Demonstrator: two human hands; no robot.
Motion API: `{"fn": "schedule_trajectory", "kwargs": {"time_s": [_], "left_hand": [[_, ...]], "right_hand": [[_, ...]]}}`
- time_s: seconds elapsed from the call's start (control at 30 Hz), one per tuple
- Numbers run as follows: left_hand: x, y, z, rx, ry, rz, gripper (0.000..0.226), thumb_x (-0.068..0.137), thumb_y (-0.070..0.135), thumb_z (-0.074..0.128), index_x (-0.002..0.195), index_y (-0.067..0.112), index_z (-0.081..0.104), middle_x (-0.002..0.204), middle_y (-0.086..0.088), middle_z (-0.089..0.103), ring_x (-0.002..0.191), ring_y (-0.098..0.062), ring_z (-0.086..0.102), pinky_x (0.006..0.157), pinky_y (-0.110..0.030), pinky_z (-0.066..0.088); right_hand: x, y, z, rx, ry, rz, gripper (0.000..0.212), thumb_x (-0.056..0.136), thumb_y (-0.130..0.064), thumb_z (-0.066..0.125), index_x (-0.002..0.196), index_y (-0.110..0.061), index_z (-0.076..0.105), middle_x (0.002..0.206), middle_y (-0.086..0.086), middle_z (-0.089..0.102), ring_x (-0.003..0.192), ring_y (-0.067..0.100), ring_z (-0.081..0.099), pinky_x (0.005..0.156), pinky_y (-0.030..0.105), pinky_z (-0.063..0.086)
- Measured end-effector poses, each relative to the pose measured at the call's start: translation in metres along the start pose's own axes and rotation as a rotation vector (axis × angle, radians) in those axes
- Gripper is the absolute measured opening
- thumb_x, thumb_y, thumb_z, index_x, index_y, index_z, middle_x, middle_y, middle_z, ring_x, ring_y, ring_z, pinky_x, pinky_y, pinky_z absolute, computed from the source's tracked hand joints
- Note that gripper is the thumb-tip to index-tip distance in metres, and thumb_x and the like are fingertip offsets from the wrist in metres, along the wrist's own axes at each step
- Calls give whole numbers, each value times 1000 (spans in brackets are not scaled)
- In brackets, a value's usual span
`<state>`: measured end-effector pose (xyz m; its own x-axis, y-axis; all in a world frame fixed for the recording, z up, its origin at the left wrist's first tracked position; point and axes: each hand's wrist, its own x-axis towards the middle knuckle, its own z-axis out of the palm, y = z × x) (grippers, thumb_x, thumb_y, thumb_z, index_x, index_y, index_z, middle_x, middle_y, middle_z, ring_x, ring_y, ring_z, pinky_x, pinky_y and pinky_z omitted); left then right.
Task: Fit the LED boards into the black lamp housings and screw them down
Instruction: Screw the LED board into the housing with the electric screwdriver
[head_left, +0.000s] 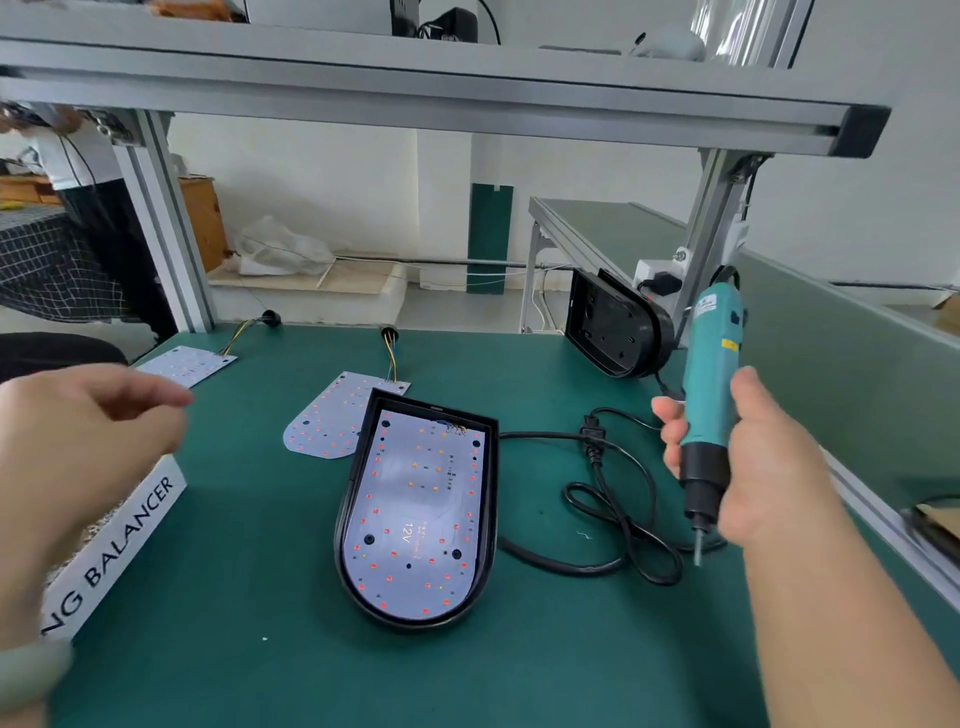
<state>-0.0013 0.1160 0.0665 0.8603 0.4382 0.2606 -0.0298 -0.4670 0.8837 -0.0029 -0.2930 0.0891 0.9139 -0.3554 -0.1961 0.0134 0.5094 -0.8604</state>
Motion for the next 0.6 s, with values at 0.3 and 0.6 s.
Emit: {"fn": "schedule_trajectory", "kwargs": {"time_s": [0.3, 0.6], "left_hand": [[-63, 89, 92, -406, -343, 7, 21, 65, 9, 65, 61, 28, 74, 54, 0, 63, 53, -14, 53, 56, -24, 45], [-97, 86, 107, -187, -427, 111, 22, 84, 12, 67, 75, 32, 70, 62, 9, 68, 49, -9, 54, 47, -12, 43]], "right_hand": [[-24, 34, 34, 501, -450, -53, 23, 80, -23, 54, 102, -19, 57, 87, 0, 67, 67, 12, 62, 71, 30, 51], [-29, 39, 43, 540, -225, -148, 14, 75, -29, 66, 83, -25, 57, 64, -11, 51, 52, 4, 47, 59, 22, 39]]}}
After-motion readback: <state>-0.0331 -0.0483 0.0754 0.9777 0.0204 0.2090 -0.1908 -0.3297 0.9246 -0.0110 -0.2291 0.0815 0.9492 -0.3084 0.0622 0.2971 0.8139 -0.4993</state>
